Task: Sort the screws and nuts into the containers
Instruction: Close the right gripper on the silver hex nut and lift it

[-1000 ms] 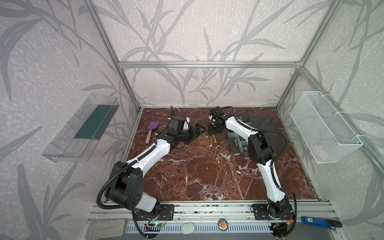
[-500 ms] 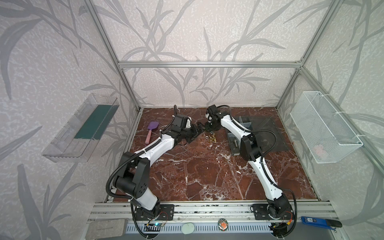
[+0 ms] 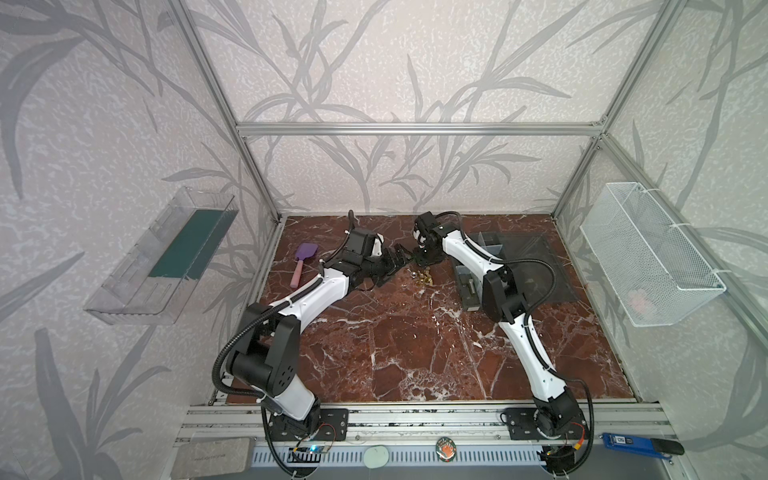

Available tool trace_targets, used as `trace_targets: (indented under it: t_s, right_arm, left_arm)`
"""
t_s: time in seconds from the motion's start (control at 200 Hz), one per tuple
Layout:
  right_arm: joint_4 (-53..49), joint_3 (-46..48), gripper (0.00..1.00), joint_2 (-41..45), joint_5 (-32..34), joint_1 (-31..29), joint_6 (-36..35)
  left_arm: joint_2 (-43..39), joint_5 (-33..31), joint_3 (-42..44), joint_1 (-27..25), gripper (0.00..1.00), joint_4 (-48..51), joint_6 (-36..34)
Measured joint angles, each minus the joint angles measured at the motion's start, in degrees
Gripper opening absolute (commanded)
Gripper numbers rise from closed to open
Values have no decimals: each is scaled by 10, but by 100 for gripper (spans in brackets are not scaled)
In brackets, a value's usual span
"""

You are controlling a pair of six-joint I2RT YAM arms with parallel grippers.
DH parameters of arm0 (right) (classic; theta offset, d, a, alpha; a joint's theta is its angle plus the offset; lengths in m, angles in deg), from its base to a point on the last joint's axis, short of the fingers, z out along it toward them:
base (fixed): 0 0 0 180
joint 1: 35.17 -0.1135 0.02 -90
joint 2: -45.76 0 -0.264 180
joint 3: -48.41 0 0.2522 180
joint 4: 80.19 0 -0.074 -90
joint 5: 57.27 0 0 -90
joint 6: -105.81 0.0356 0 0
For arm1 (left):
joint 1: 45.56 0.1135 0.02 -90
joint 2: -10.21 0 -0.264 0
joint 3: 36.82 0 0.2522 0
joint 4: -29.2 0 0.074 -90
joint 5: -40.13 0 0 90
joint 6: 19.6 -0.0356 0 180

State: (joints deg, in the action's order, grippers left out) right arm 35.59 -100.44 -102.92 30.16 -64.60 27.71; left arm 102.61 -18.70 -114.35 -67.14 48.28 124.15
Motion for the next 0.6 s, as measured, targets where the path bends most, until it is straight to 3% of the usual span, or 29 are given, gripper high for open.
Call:
trace_targets:
  t_s: [0.6]
  right_arm:
    - [25, 42, 28, 19, 38, -14, -9]
  left_arm:
    - [0, 4, 1, 0, 99, -11, 0]
